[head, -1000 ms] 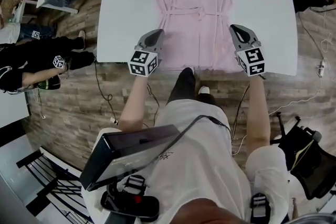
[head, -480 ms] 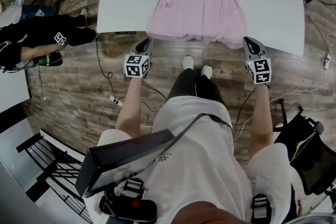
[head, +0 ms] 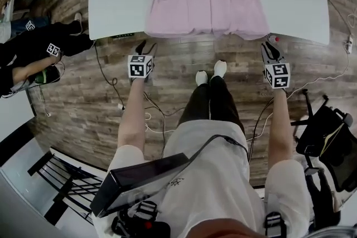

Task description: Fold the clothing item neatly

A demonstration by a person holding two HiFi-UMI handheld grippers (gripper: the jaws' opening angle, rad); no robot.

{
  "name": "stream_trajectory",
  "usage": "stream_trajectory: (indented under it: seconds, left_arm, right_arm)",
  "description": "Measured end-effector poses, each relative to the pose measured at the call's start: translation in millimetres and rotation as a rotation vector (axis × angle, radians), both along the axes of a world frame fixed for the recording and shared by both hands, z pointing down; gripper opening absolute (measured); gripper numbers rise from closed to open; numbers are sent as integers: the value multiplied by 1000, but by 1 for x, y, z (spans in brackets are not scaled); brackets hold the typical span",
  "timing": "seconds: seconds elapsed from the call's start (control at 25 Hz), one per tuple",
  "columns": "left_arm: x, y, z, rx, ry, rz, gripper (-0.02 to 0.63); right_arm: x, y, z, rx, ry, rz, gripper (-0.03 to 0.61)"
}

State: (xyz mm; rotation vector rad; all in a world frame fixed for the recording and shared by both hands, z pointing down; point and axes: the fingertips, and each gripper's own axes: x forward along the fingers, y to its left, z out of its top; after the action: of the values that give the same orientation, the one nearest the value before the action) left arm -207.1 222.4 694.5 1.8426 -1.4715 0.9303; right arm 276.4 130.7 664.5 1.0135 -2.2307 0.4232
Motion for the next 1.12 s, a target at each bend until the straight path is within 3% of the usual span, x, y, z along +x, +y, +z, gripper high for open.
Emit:
stream_trajectory:
  seconds: [0.24, 0.36, 0.56, 0.84, 1.0, 1.04, 1.08, 1.12]
  left_arm:
    - [-22, -16, 44, -3, 4, 23, 195]
    - [-21, -16, 71, -4, 1, 75, 195]
    - [-14, -20, 108, 19, 20, 136, 234]
    - [6, -38, 96, 133, 123, 221, 252]
    - [17, -46, 92, 139, 135, 316, 251]
    - [19, -47, 93, 133, 127, 341, 250]
    - [20, -47, 93, 129, 116, 361, 220]
    - [21, -46, 93, 126, 105, 372, 140]
  right_arm:
    - [12, -7, 45, -14, 43, 33, 107]
    - [17, -8, 73, -27, 72, 4, 160]
    - [14, -13, 117, -33, 76, -53, 192]
    - [-1, -20, 131, -14, 45, -94, 227]
    - [-5, -25, 131, -15, 27, -142, 227]
    - [-6, -26, 131, -19, 12, -151, 224]
    - [-9, -28, 129, -25, -9, -160, 132]
    - [-11, -28, 126, -32, -30, -170, 9]
